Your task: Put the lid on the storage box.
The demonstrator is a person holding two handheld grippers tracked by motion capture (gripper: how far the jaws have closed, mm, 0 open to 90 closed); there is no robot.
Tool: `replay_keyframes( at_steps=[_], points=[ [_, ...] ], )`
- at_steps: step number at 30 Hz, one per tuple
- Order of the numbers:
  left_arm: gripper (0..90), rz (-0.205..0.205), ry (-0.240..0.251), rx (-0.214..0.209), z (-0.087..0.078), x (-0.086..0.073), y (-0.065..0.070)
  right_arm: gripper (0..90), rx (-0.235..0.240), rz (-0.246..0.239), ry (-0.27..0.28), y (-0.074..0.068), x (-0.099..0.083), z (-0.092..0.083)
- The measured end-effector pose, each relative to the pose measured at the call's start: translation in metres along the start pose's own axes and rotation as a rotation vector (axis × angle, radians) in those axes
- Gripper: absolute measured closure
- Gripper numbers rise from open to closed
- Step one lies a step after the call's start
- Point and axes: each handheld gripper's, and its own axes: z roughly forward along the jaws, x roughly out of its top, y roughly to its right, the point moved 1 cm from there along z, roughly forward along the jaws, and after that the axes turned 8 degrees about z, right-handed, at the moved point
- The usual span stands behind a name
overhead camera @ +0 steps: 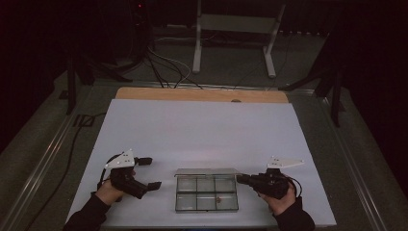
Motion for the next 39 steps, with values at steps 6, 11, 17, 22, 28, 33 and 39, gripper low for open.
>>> replay_keyframes(
  at_steps=[6,11,17,22,28,33,39],
  points=[
    [1.4,0.001,0.009,-0.003,0.0,0.0,0.001,90.0,0.001,0.0,-0.003,-0.001,-0.002,0.0],
    [1.4,-0.008,0.016,-0.007,-0.001,0.0,-0.001,90.0,0.0,-0.002,-0.008,-0.001,-0.003,0.0],
    [1.4,-0.014,0.023,-0.017,-0.001,-0.001,-0.001,90.0,-0.001,0.0,-0.017,-0.001,-0.006,-0.001],
    [1.4,-0.013,0.028,-0.019,-0.001,0.0,-0.001,90.0,-0.004,-0.003,-0.026,-0.002,-0.008,-0.001],
    [1.4,-0.012,0.027,-0.022,-0.001,0.0,-0.001,90.0,-0.012,-0.018,-0.03,-0.005,-0.011,-0.002],
    [1.4,-0.016,0.034,-0.022,-0.001,0.0,-0.001,90.0,-0.019,-0.026,-0.041,-0.006,-0.013,-0.002],
    [1.4,-0.012,0.04,-0.019,-0.002,0.0,-0.001,90.0,-0.026,-0.032,-0.058,-0.007,-0.017,-0.002]
  ],
)
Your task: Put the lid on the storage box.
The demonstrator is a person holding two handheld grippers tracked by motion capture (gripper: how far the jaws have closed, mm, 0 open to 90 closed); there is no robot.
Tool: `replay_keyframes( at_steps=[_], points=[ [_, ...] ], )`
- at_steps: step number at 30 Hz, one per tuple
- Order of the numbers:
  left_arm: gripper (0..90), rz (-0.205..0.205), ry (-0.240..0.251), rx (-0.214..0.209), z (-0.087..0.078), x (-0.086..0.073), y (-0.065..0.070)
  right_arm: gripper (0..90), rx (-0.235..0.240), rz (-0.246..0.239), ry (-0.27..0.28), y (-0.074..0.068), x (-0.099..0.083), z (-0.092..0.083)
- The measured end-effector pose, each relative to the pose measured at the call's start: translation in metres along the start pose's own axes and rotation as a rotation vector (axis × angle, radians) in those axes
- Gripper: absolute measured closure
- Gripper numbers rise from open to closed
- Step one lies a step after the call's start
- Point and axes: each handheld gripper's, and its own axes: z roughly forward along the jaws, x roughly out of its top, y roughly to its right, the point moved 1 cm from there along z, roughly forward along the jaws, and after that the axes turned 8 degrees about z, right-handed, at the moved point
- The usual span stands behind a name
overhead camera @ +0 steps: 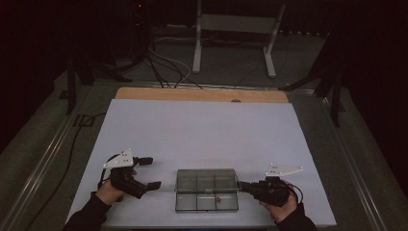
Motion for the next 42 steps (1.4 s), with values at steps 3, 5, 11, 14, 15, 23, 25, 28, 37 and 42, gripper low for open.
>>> replay_keyframes(
  at_steps=[3,5,11,14,15,23,25,28,37,42],
  points=[
    [1.5,-0.002,0.004,0.0,0.0,0.0,0.0,90.0,-0.009,-0.008,-0.013,0.0,-0.003,0.0],
    [1.5,-0.004,0.007,-0.003,0.0,0.0,-0.001,90.0,-0.016,-0.013,-0.022,0.0,-0.004,0.001],
    [1.5,-0.005,0.003,-0.004,0.001,-0.001,0.0,90.0,-0.032,-0.025,-0.043,-0.001,-0.007,0.002],
    [1.5,-0.006,0.004,-0.007,0.001,0.0,0.0,90.0,-0.061,-0.052,-0.064,-0.002,-0.01,0.004],
    [1.5,-0.007,0.005,-0.007,0.001,0.0,0.0,90.0,-0.071,-0.061,-0.067,-0.003,-0.01,0.004],
    [1.5,-0.006,0.008,-0.008,0.001,0.0,0.0,90.0,-0.157,-0.144,-0.091,-0.008,-0.012,0.007],
    [1.5,-0.006,0.006,-0.009,0.001,-0.001,0.0,90.0,-0.169,-0.159,-0.099,-0.009,-0.012,0.008],
    [1.5,-0.007,0.006,-0.012,0.001,-0.001,0.0,90.0,-0.199,-0.191,-0.109,-0.011,-0.013,0.01],
    [1.5,-0.007,0.006,-0.016,0.002,-0.001,0.0,90.0,-0.254,-0.249,-0.131,-0.015,-0.014,0.013],
    [1.5,-0.009,0.006,-0.018,0.002,-0.001,0.0,90.0,-0.289,-0.285,-0.147,-0.017,-0.015,0.015]
  ],
)
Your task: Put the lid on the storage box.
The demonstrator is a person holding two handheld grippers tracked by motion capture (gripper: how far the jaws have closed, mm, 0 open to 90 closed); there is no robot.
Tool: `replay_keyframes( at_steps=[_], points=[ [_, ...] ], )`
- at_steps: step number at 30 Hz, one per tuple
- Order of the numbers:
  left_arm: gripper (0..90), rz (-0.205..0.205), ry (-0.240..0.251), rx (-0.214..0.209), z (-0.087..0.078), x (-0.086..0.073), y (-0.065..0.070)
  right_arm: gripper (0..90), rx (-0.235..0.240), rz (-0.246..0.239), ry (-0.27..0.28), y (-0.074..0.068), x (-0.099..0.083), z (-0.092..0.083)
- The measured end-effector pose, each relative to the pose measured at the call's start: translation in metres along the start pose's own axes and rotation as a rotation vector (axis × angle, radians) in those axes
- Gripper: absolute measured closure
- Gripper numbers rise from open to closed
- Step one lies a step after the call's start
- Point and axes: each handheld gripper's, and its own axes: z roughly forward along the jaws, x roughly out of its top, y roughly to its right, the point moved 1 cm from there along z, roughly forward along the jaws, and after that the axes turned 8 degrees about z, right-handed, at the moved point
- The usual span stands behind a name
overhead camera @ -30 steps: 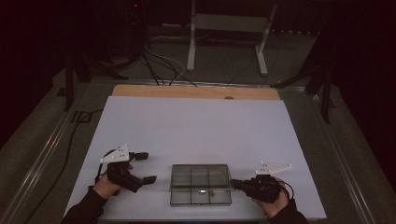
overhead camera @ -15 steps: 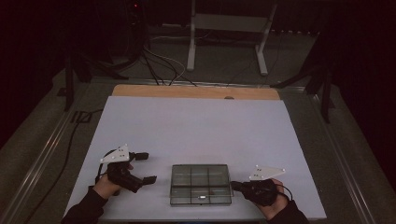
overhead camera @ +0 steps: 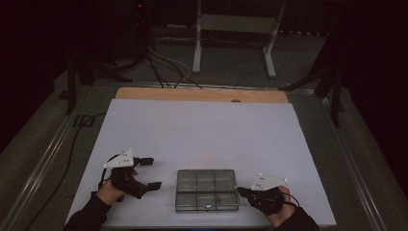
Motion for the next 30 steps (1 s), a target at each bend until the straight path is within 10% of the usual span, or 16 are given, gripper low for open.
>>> replay_keyframes(
  at_steps=[24,30],
  points=[
    [1.5,-0.001,0.0,-0.003,0.0,0.0,0.0,89.3,-0.02,0.003,0.021,0.004,0.005,-0.001],
    [1.5,-0.001,-0.003,-0.006,0.001,0.0,0.0,72.1,0.089,0.061,0.122,0.014,0.013,-0.007]
  ],
)
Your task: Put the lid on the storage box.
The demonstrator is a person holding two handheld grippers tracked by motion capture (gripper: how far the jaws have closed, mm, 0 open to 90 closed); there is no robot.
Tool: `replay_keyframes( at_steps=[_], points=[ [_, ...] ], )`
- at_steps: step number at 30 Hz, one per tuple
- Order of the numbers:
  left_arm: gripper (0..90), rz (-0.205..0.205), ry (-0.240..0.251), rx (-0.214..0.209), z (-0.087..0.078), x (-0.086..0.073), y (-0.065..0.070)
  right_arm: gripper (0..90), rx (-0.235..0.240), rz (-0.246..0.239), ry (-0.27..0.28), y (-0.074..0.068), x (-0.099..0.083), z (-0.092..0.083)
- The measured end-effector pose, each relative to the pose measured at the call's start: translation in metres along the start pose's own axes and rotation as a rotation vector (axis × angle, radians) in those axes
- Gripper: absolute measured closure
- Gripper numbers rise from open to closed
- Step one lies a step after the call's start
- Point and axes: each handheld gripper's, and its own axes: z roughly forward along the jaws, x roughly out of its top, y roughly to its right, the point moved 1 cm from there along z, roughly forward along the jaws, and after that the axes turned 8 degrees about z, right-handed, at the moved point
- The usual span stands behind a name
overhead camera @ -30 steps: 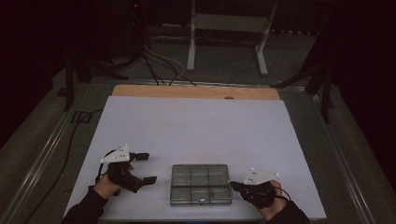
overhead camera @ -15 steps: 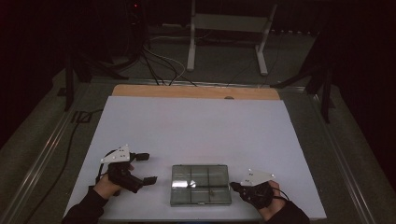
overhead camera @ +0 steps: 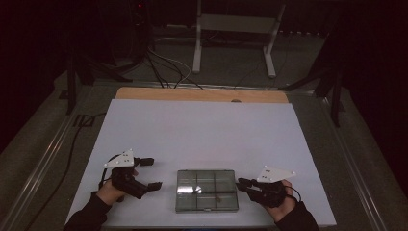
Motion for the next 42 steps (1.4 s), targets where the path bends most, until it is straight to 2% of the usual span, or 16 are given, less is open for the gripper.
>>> replay_keyframes(
  at_steps=[5,10,12,14,18,21,27,29,34,42],
  points=[
    [1.5,-0.003,0.003,-0.004,0.001,0.0,0.0,55.0,0.057,0.025,0.035,0.004,0.005,0.0],
    [1.4,-0.004,0.008,-0.004,0.002,0.001,-0.001,29.5,0.121,0.075,0.071,0.014,0.011,0.003],
    [1.5,-0.005,0.007,-0.003,0.002,0.001,-0.002,18.0,0.146,0.065,0.081,0.017,0.012,0.004],
    [1.4,-0.003,0.003,-0.004,0.003,0.001,-0.002,12.9,0.17,0.059,0.086,0.019,0.013,0.003],
    [1.5,0.0,0.005,-0.007,0.003,0.001,-0.001,2.4,0.181,0.067,0.092,0.026,0.013,0.002],
    [1.5,-0.001,0.002,-0.008,0.003,0.001,-0.001,0.0,0.158,0.068,0.091,0.029,0.012,-0.001],
    [1.5,0.004,0.004,-0.009,0.001,0.0,0.001,0.0,0.143,0.101,0.121,0.036,0.009,-0.009],
    [1.5,0.004,0.006,-0.008,0.0,-0.001,0.001,0.0,0.152,0.117,0.115,0.039,0.006,-0.011],
    [1.5,0.003,0.009,-0.009,-0.001,-0.001,0.001,0.0,0.099,0.125,0.085,0.044,-0.005,-0.016],
    [1.5,0.01,0.008,-0.009,-0.001,0.0,0.001,0.0,0.096,0.16,0.098,0.053,-0.016,-0.026]
  ],
)
